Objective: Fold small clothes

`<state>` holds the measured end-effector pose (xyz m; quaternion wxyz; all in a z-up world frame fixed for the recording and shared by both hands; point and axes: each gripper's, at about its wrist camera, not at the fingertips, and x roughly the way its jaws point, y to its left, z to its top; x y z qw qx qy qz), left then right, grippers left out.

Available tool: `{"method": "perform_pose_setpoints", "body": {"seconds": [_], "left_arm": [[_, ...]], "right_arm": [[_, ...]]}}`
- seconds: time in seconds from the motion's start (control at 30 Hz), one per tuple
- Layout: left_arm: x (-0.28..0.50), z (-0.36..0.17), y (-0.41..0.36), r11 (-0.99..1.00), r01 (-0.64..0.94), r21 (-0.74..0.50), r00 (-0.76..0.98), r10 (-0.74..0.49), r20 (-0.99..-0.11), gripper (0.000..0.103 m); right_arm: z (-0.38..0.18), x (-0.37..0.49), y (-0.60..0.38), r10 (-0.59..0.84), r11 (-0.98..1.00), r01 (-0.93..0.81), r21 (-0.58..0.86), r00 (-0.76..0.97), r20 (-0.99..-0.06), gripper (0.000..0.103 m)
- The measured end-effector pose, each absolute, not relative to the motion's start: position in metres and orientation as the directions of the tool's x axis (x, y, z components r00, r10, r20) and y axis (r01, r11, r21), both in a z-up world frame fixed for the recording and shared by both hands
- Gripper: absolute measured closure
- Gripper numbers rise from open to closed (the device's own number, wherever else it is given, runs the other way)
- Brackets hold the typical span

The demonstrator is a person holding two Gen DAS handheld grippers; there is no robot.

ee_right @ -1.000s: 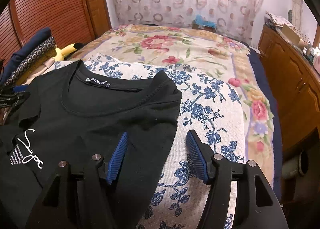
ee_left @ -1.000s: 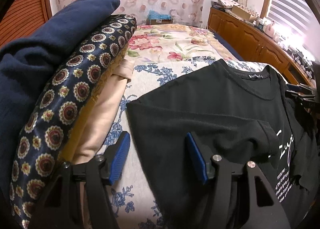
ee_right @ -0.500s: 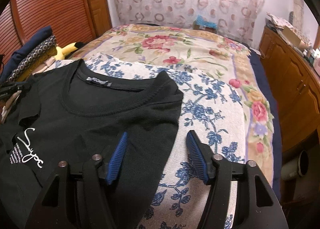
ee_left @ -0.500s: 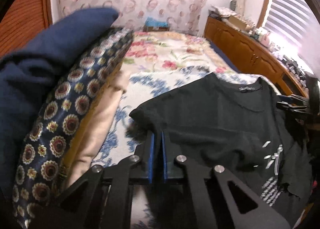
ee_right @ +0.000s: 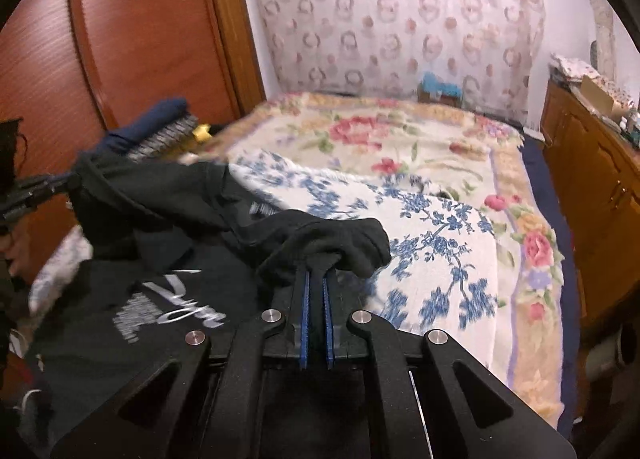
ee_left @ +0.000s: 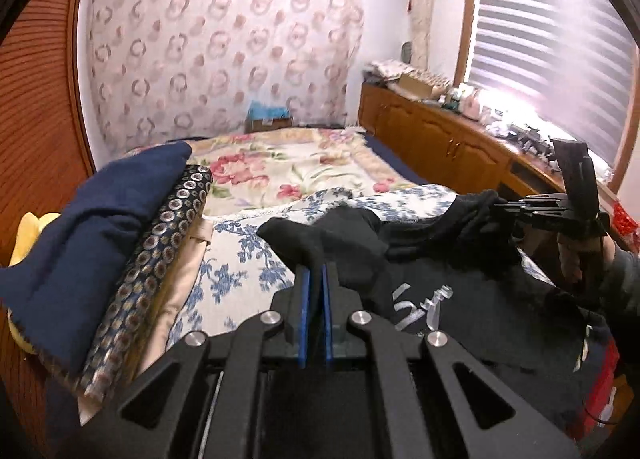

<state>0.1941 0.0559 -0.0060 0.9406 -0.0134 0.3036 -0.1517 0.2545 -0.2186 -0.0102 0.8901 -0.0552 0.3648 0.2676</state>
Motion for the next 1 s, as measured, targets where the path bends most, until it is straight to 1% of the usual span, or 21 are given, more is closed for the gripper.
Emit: {"method": "perform_pose_setpoints", "body": {"seconds": [0.17, 0.33, 0.5, 0.57, 0.77, 0.9, 0.97, 1.0], "left_arm": [[0.131, -0.009, 0.062, 0.949, 0.291, -0.12, 0.77, -0.307, -0.559, 0.101], [0.07, -0.024, 0.066, 0.953, 0.278, -0.125, 0.762, -0.298, -0.574, 0.101], [0.014, -0.036, 0.074, 0.956, 0.247, -0.158, 0.755, -0.292, -0.587, 0.101], [-0.006, -0.04, 0.079, 0.955, 0.238, -0.179, 0.748, -0.298, -0.593, 0.101], [-0.038, -0.045, 0.09, 0.951, 0.198, -0.236, 0.742, -0.303, -0.598, 0.101], [-0.037, -0.055, 0.085, 0.965, 0.177, -0.193, 0.728, -0.261, -0.633, 0.1], [-0.038, -0.055, 0.085, 0.972, 0.163, -0.171, 0.735, -0.235, -0.635, 0.098], [-0.037, -0.053, 0.086, 0.973, 0.16, -0.163, 0.741, -0.228, -0.632, 0.096]], "right_arm": [[0.008, 0.18, -0.231, 0.462, 0.842, -0.528, 0.109, 0.603, -0.65, 0.1], [0.002, 0.106, -0.245, 0.455, 0.844, -0.524, 0.115, 0.587, -0.669, 0.1], [-0.007, 0.054, -0.259, 0.473, 0.846, -0.503, 0.176, 0.556, -0.684, 0.1], [-0.012, 0.035, -0.261, 0.464, 0.849, -0.498, 0.174, 0.548, -0.696, 0.1], [-0.008, -0.001, -0.266, 0.474, 0.845, -0.499, 0.192, 0.534, -0.7, 0.1], [-0.018, -0.007, -0.266, 0.456, 0.851, -0.491, 0.188, 0.51, -0.729, 0.1], [-0.023, -0.009, -0.267, 0.434, 0.861, -0.478, 0.176, 0.509, -0.743, 0.1], [-0.025, -0.01, -0.267, 0.424, 0.865, -0.473, 0.169, 0.51, -0.748, 0.098]]}}
